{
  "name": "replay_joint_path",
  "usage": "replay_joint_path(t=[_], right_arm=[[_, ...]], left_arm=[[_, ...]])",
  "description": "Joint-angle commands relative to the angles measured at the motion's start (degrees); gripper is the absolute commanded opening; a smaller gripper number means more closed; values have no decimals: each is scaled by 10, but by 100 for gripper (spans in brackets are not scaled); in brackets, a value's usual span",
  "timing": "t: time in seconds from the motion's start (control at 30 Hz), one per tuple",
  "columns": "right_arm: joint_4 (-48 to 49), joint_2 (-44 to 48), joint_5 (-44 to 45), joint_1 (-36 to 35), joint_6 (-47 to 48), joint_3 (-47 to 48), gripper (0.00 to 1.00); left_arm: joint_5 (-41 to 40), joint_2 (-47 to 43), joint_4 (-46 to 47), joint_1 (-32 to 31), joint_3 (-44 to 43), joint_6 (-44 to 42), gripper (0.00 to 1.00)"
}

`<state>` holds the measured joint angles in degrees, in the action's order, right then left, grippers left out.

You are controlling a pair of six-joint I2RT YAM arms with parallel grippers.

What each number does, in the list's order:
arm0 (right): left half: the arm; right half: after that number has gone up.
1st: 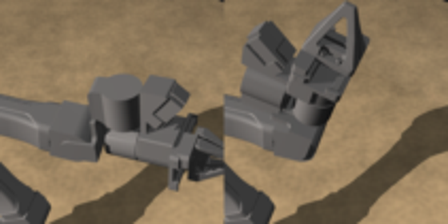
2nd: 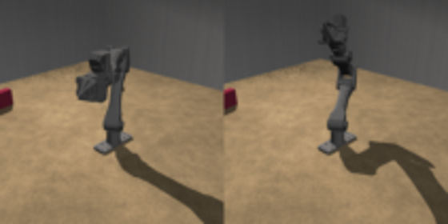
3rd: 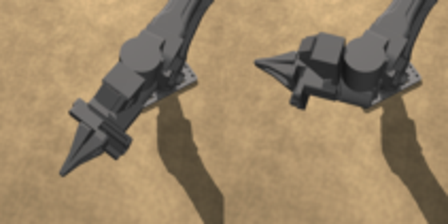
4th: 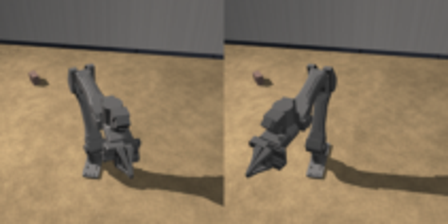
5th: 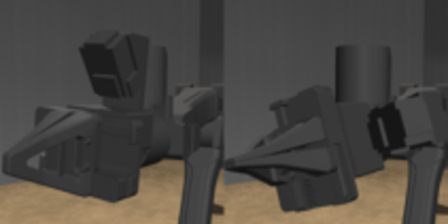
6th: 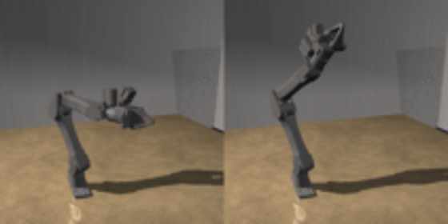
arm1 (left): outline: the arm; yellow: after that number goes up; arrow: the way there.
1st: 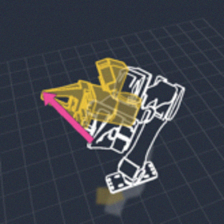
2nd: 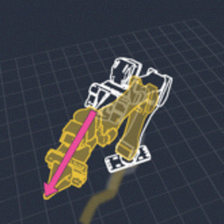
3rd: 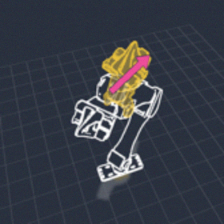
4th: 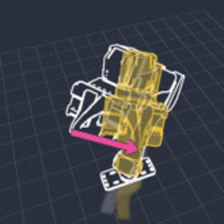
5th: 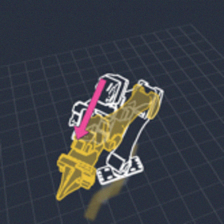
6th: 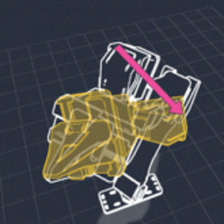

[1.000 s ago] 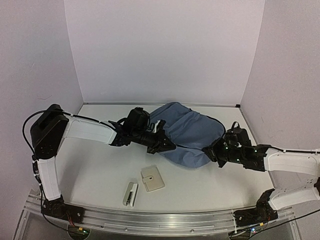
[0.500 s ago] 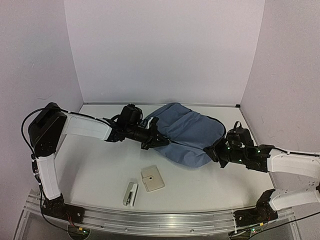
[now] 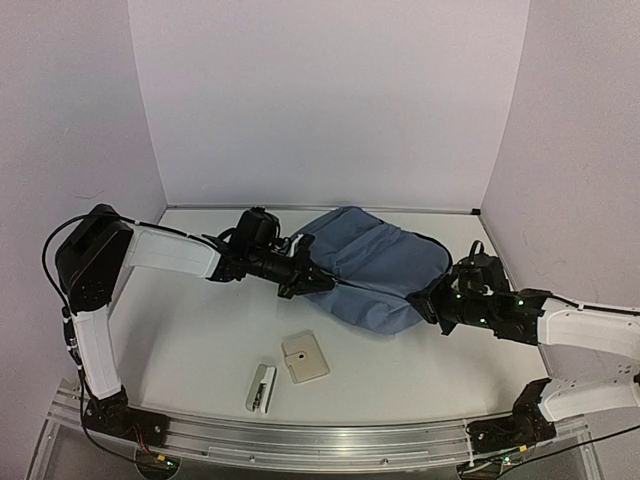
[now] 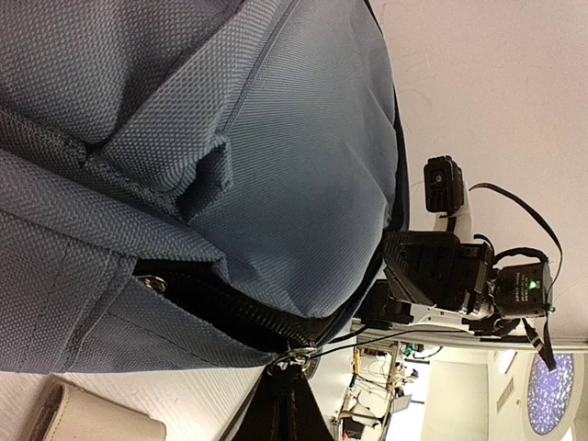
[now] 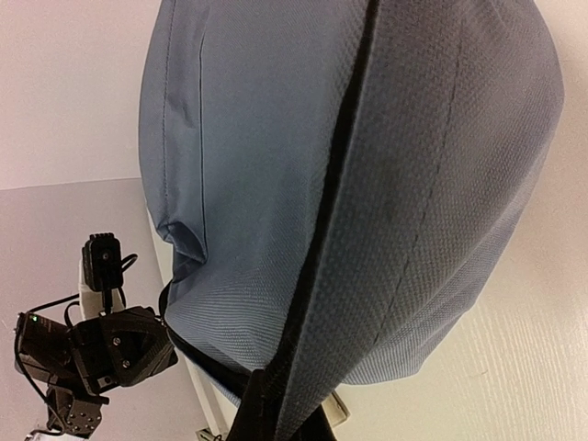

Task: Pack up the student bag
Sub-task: Zip the student bag at the center of the board.

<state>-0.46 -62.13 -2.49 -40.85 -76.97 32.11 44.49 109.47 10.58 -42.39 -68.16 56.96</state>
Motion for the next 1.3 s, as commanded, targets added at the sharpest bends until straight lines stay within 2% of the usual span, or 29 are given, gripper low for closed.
replay_joint_path(t=[0.0, 0.07, 0.17, 0.3, 0.4, 0.67, 0.93, 1.27], right_arm=[[-75, 22, 65, 13, 81, 34, 0], [-62, 20, 41, 12, 149, 66, 9], [-60, 18, -13, 10, 279, 123, 33], [-76, 14, -60, 5, 412, 177, 59], [-101, -22, -58, -23, 494, 220, 66], [-117, -181, 87, -136, 660, 307, 65], [-110, -331, 225, -175, 753, 373, 64], [-102, -392, 234, -188, 801, 389, 51]], left_arm=[[-39, -6, -22, 66, -10, -14, 0], [-8, 1, -20, 62, -24, -21, 0], [32, 10, -28, 49, -44, -39, 0], [52, 12, -45, 43, -49, -51, 0], [54, 10, -53, 43, -46, -54, 0], [66, 17, -58, 45, -50, -47, 0], [71, 29, -72, 47, -70, -47, 0], [65, 31, -74, 49, -84, -38, 0]])
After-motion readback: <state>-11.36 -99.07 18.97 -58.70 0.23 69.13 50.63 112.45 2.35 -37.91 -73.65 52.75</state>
